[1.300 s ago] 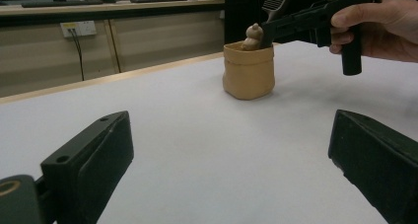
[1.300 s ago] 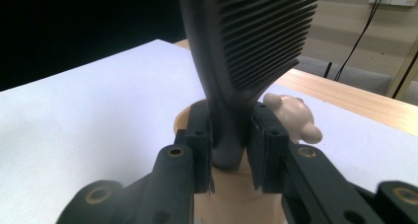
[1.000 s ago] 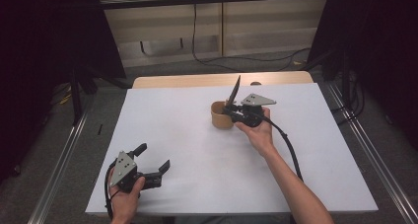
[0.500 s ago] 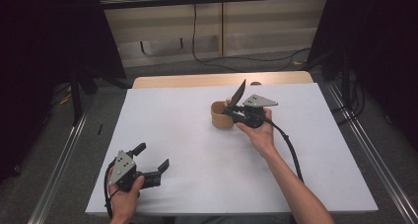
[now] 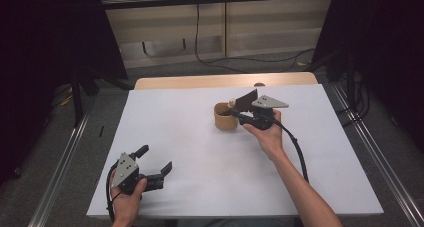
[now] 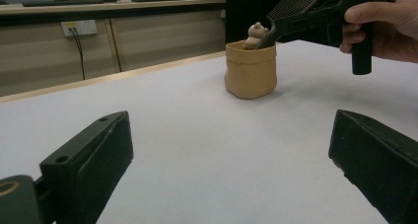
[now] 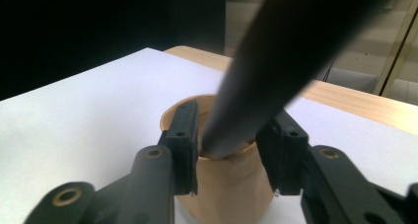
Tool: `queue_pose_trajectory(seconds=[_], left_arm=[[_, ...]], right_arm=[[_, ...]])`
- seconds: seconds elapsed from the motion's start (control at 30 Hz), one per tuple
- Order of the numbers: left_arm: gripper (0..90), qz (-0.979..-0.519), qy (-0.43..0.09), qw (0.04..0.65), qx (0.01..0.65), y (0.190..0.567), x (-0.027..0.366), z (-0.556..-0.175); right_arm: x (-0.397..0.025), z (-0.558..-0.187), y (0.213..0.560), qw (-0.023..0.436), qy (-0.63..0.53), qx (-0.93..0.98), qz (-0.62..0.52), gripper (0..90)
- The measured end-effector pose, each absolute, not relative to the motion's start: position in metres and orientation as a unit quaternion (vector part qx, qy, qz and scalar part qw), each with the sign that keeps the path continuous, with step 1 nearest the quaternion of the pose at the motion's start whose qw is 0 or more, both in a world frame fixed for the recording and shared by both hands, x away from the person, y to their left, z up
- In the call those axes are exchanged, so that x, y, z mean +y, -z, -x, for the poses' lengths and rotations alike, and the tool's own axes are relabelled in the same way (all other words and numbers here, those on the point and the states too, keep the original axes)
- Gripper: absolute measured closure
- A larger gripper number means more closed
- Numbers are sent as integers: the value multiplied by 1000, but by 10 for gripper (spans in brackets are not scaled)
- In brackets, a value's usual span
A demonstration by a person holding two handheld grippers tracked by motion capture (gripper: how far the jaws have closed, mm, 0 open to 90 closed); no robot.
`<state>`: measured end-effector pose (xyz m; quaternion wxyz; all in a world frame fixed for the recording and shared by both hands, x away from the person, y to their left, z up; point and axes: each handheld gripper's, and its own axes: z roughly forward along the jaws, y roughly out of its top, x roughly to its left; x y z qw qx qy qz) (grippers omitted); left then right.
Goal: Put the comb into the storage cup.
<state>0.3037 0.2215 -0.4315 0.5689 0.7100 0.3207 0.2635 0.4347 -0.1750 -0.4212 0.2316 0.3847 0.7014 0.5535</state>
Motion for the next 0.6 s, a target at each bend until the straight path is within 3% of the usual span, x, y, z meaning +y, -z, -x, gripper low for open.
queue_pose_trajectory(seconds=[0.13,0.6], left_arm=[[32,-710,-263,570,319,432,220,-304],[32,-709,-264,570,320,431,221,-304]], right_arm=[[-179,-433,420,233,-554,700,-386,544],[-187,-428,419,237,-558,686,-402,121]])
